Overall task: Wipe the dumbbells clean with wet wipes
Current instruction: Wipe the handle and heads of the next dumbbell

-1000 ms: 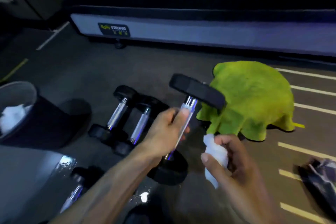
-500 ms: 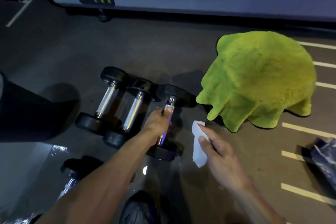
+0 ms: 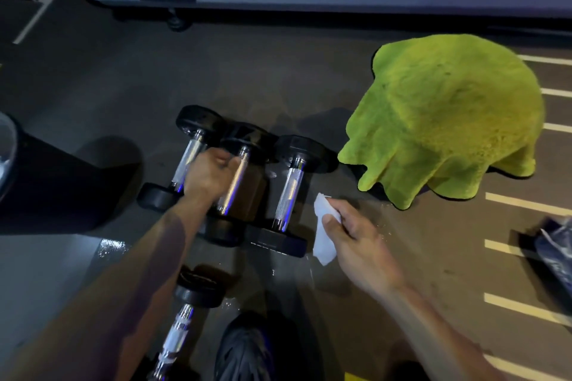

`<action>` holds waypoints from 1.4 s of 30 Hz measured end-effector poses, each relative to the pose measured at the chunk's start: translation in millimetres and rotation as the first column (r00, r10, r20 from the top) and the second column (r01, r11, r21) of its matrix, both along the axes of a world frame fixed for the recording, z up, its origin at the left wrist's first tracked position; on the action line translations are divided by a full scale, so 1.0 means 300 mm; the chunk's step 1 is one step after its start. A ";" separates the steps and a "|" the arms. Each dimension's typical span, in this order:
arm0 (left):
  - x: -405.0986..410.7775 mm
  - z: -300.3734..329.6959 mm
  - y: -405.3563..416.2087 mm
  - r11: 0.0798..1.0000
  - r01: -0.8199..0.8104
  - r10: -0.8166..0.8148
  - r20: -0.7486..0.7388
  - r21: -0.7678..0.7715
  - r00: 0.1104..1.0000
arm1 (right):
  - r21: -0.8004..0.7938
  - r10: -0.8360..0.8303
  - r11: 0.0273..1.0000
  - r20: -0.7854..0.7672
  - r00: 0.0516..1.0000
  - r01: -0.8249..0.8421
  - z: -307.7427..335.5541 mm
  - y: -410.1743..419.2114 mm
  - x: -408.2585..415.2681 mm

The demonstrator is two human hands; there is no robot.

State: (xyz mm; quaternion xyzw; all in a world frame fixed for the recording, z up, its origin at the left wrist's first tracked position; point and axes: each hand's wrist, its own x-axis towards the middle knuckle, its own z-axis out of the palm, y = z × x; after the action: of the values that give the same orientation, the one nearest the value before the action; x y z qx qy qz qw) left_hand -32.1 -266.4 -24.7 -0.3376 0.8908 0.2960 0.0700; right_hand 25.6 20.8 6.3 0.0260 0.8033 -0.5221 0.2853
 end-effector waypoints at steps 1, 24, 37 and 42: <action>-0.014 -0.013 -0.015 1.000 0.012 -0.013 0.091 0.013 0.996 | 0.006 0.009 1.000 0.000 1.000 -0.009 0.002 -0.007 0.001; -0.003 0.545 0.280 0.717 0.341 0.070 -0.550 0.607 0.832 | -0.280 -0.278 0.942 -0.349 0.895 0.183 0.284 0.065 -0.019; -0.302 0.734 0.873 0.481 0.690 0.042 -0.801 0.541 0.598 | -0.309 -0.594 0.798 -0.544 0.592 0.518 0.418 0.484 -0.110; -0.336 0.736 0.895 0.499 0.691 -0.012 -0.793 0.523 0.609 | -0.298 -0.600 0.788 -0.566 0.565 0.539 0.446 0.542 -0.178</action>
State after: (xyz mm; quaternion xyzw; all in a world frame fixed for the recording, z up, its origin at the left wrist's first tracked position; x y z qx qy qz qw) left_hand -133.0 2.1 196.2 0.0824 0.6636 0.7405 -0.0663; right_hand -27.9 183.3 140.2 0.0928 0.7737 -0.5985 -0.1857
